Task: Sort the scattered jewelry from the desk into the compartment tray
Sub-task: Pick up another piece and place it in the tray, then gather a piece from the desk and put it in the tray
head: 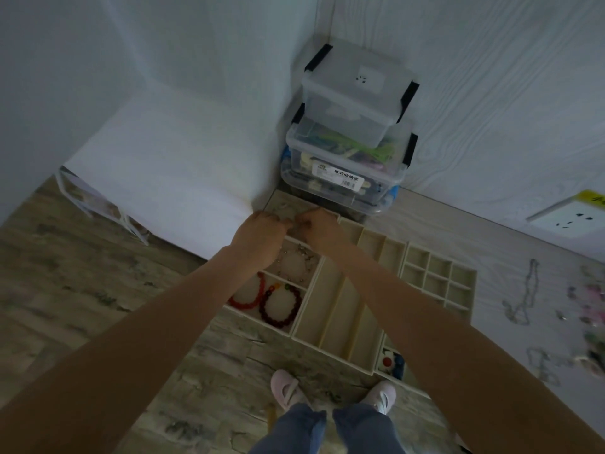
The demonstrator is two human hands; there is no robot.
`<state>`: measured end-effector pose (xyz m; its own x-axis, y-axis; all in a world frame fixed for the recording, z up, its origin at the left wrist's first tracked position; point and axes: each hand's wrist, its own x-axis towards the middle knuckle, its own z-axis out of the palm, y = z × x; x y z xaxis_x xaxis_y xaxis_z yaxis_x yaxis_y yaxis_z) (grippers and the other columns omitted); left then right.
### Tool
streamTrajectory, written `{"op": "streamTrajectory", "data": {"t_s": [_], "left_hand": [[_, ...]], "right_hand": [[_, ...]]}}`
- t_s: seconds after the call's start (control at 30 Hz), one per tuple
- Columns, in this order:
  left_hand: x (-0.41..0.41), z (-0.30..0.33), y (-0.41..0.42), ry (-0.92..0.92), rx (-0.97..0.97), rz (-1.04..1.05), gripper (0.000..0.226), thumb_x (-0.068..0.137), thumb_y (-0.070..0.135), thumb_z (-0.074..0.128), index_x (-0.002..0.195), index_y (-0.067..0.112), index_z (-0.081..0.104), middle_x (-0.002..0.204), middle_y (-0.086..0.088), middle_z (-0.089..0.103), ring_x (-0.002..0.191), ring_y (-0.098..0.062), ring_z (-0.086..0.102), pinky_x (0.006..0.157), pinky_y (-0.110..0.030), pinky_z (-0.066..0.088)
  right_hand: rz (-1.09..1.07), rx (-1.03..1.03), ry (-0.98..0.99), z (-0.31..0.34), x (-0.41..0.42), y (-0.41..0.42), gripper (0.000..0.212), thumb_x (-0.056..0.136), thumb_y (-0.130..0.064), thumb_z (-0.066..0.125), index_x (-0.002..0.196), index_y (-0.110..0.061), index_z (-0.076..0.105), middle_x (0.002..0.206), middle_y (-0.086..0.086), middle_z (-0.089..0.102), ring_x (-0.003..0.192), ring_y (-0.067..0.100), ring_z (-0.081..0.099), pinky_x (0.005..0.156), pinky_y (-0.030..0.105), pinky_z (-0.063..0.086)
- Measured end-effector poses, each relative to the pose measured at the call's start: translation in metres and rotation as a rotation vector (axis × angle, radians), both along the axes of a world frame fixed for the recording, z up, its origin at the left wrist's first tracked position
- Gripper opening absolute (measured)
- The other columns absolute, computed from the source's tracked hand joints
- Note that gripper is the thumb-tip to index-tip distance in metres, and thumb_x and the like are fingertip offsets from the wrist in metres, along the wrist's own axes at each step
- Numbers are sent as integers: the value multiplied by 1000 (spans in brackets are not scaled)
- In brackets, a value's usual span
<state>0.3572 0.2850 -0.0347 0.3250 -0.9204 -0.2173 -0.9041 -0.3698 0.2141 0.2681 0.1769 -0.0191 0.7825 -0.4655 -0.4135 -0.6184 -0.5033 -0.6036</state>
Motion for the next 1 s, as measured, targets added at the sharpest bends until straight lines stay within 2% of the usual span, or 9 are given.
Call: {"op": "streamTrajectory", "data": {"t_s": [0.1, 0.17, 0.2, 0.27, 0.4, 0.57, 0.67, 0.77, 1.0], "left_hand": [[-3, 8, 4, 165, -42, 70, 43, 89, 6, 47, 131, 15, 52, 109, -13, 64, 98, -27, 58, 86, -33, 46], [-6, 14, 5, 228, -52, 105, 45, 88, 3, 47, 132, 15, 51, 112, -15, 63, 100, -28, 59, 86, -35, 47], [-7, 16, 4, 238, -51, 119, 45, 88, 3, 46, 132, 14, 51, 114, -15, 62, 101, -28, 58, 87, -36, 47], [-12, 23, 0, 223, -44, 140, 42, 89, 4, 44, 129, 13, 51, 115, -14, 61, 102, -28, 57, 88, -38, 46], [-37, 41, -24, 235, -83, 135, 36, 92, 7, 42, 125, 16, 55, 116, -7, 62, 103, -24, 59, 88, -39, 47], [-100, 55, -74, 235, -288, 79, 25, 94, 12, 47, 110, 14, 65, 108, -8, 68, 99, -28, 63, 86, -41, 48], [-149, 61, -105, 272, -335, 12, 25, 93, 11, 45, 109, 15, 64, 105, -5, 69, 97, -24, 64, 83, -33, 49], [-191, 60, -133, 371, -255, -6, 26, 92, 10, 43, 108, 19, 62, 110, 3, 67, 100, -15, 62, 88, -32, 50], [-308, 49, -205, 549, -21, -45, 27, 91, 10, 46, 113, 15, 62, 123, -4, 61, 113, -19, 57, 89, -25, 41]], "right_hand": [[-22, 39, -25, 5, -5, 3, 25, 93, -13, 54, 71, -2, 60, 72, 9, 56, 85, 23, 54, 70, 28, 37], [-32, 73, -40, 9, -10, 2, 21, 94, -6, 47, 95, 0, 67, 99, 15, 64, 102, 26, 57, 83, 31, 44], [-42, 66, -46, 12, -14, 1, 28, 94, -3, 44, 115, 0, 63, 120, 16, 60, 114, 27, 55, 93, 31, 43], [-46, 15, -80, 16, -27, -3, 39, 94, 1, 40, 129, -4, 54, 137, 14, 49, 123, 26, 50, 101, 27, 39], [-124, -56, -156, 33, -66, -20, 41, 92, 5, 42, 129, -5, 54, 134, 13, 52, 121, 27, 51, 92, 18, 35], [-196, -122, -150, 54, -132, -46, 42, 91, 1, 44, 129, -10, 55, 135, 11, 53, 123, 26, 51, 100, 26, 34], [-286, -114, -121, 58, -186, -67, 43, 93, -2, 43, 134, -14, 50, 138, 8, 50, 124, 22, 50, 103, 29, 37], [-415, -73, -118, 57, -243, -88, 42, 94, -4, 44, 134, -14, 50, 138, 6, 49, 122, 20, 52, 105, 31, 38], [-570, -68, 12, 38, -394, -133, 41, 94, -6, 45, 133, -15, 50, 136, 11, 50, 121, 23, 51, 104, 31, 37]]}}
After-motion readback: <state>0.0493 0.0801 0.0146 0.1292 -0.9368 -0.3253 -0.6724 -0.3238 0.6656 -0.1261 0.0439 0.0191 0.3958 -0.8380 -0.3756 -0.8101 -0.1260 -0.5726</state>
